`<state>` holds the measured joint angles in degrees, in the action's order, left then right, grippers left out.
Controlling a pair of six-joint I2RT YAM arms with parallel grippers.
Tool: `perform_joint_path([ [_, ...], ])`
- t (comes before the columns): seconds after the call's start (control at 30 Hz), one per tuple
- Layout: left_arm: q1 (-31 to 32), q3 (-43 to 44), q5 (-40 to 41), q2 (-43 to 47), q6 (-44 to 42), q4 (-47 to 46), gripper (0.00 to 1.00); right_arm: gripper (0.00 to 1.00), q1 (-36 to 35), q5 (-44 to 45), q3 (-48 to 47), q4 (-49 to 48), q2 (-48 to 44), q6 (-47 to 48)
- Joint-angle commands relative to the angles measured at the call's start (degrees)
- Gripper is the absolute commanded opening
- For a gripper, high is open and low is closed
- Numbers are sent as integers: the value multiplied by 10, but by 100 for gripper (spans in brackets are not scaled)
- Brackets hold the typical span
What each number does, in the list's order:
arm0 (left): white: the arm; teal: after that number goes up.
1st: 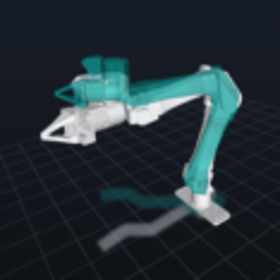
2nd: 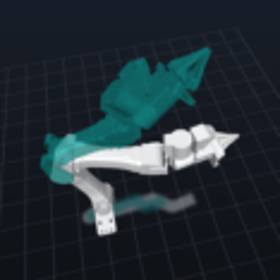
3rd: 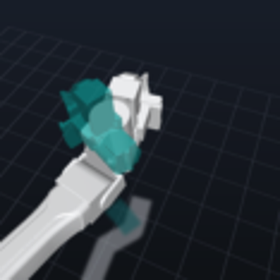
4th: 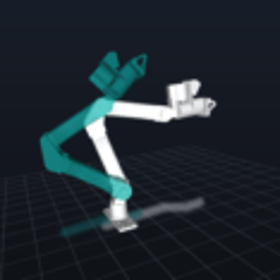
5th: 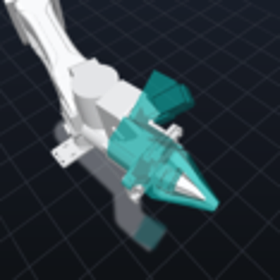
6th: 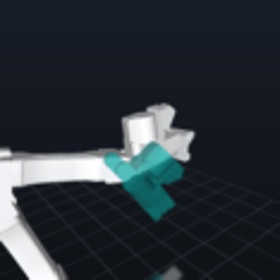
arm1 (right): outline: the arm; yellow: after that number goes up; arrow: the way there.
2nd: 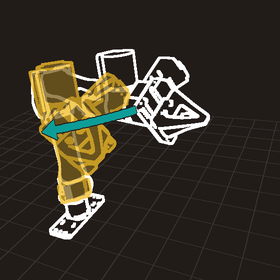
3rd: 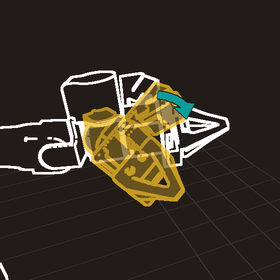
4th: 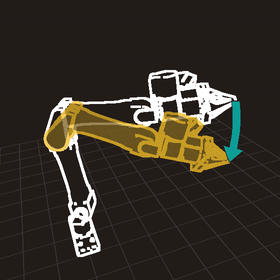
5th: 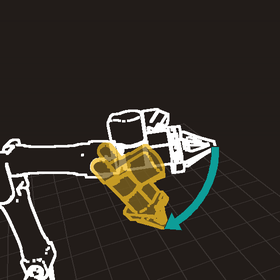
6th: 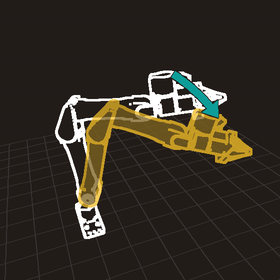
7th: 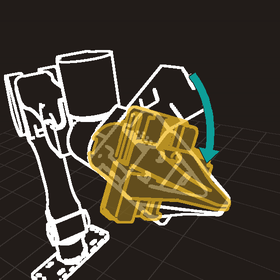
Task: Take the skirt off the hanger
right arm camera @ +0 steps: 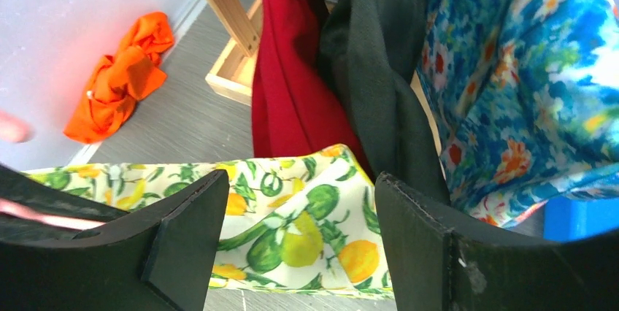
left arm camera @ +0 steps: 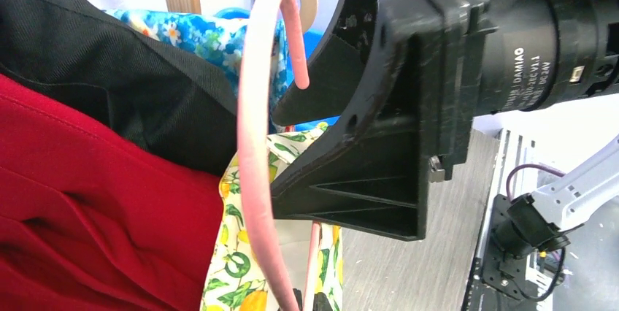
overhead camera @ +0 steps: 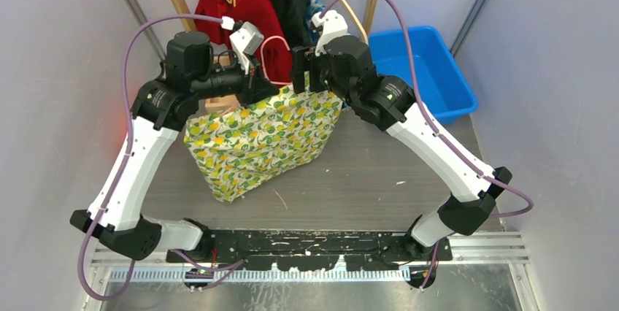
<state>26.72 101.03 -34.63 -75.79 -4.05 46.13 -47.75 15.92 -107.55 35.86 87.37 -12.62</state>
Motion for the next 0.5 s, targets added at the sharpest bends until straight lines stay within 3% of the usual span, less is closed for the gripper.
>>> perform_joint_path([
  [0.0, 6, 24, 28, 26, -23, -10, 0, 77, -2, 53, 5, -7, -10, -14],
  [0.2, 7, 22, 42, 52, -31, -4, 0, 77, -3, 82, 6, -4, -9, -9],
  [0.47, 9, 34, 40, 52, -34, -1, 0, 77, -6, 55, 42, -12, -1, -42],
])
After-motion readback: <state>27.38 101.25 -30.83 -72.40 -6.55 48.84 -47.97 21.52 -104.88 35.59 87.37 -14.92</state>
